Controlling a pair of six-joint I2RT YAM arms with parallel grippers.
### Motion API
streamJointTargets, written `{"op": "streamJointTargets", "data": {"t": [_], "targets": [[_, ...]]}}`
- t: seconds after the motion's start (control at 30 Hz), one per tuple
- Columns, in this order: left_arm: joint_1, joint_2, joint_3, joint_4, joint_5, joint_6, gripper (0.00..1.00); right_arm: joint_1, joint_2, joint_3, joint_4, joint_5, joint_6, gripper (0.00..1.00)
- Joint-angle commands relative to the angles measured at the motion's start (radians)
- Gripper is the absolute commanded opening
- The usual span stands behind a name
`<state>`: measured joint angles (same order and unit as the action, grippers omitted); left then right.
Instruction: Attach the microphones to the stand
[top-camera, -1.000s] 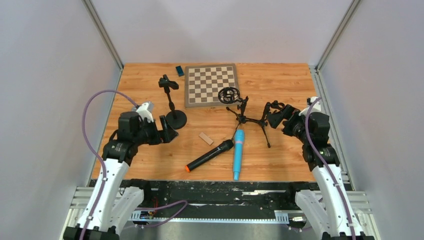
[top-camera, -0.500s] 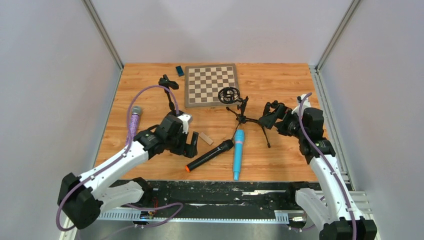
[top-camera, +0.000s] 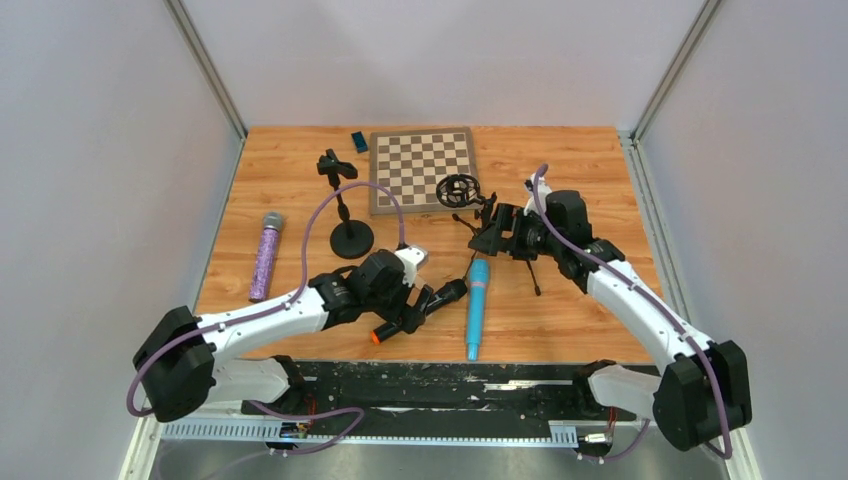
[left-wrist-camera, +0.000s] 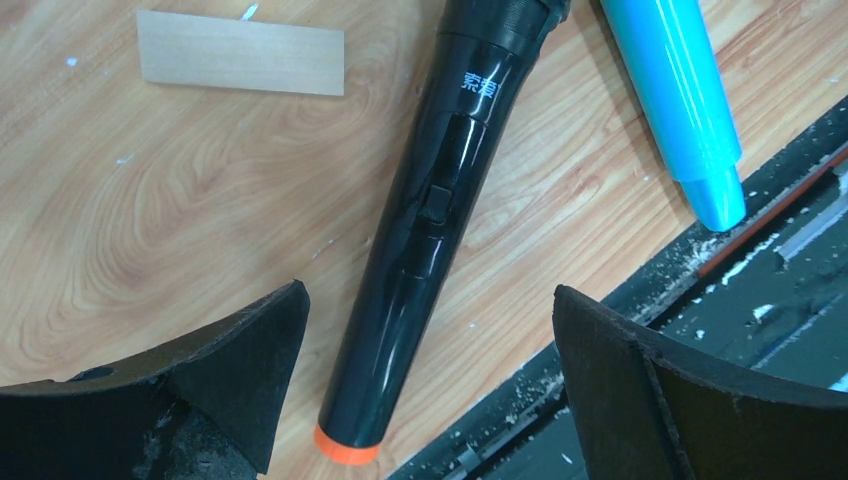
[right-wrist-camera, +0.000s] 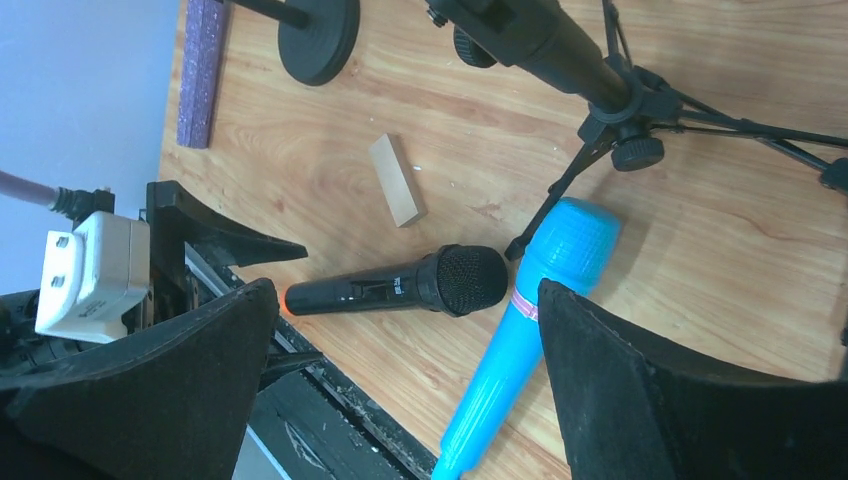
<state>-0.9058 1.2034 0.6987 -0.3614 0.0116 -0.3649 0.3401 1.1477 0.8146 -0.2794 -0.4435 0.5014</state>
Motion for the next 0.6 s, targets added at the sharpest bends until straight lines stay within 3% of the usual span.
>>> {"op": "streamJointTargets", "data": {"t": [0.0,0.13,0.4,0.57], "targets": [[-0.023,0.002,-0.062,0.155,-0.066,0.067,1.00,0.026,0.046,0.058,0.042,0.011,-0.021,1.00],[-0.025,0.005,-0.097,0.195,-0.089,0.099,0.97,0.030,0.082,0.065,0.060,-0.010,-0.032,1.00],[-0.050,0.050,-0.145,0.261,-0.112,0.123,0.80,0.031,0.089,0.068,0.055,-0.024,-0.060,1.00],[-0.096,0.091,-0.155,0.308,-0.171,0.138,0.79,0.028,0.035,0.052,0.041,0.008,-0.078,1.00]]}}
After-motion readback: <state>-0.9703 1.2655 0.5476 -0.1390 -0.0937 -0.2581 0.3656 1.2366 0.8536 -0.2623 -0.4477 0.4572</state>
